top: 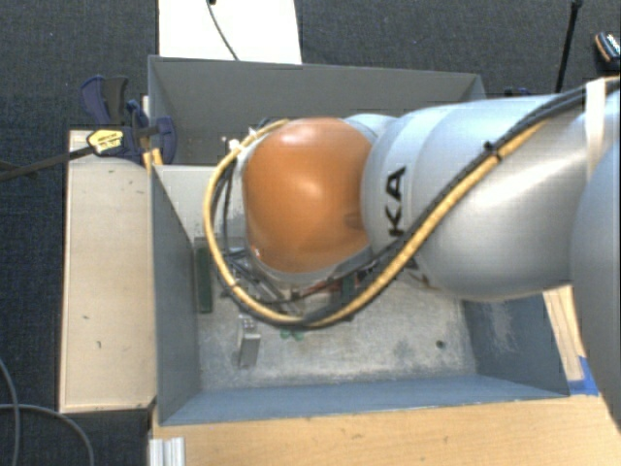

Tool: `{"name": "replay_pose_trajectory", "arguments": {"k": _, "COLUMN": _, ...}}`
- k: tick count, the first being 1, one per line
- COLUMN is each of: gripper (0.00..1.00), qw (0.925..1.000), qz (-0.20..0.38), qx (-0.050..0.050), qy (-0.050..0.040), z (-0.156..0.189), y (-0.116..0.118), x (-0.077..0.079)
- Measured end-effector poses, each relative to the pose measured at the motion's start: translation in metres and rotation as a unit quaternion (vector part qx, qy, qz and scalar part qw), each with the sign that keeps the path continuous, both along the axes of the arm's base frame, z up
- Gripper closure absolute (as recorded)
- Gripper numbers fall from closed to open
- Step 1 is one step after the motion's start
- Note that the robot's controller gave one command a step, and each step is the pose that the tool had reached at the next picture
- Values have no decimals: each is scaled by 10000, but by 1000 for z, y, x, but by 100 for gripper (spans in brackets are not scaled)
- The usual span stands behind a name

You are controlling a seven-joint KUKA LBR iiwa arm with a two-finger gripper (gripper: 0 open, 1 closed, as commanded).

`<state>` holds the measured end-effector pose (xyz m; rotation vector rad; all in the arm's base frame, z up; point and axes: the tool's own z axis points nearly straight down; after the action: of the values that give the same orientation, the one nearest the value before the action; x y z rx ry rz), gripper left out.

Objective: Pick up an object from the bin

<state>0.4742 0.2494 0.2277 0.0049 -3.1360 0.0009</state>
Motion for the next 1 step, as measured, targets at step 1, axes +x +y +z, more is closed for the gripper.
{"name": "replay_pose_trajectory", "arguments": {"k": 1, "gripper": 0, "qw": 9957, "qz": 928, "qx": -4, "qy": -3, "z": -162, "y": -22, "x": 24}}
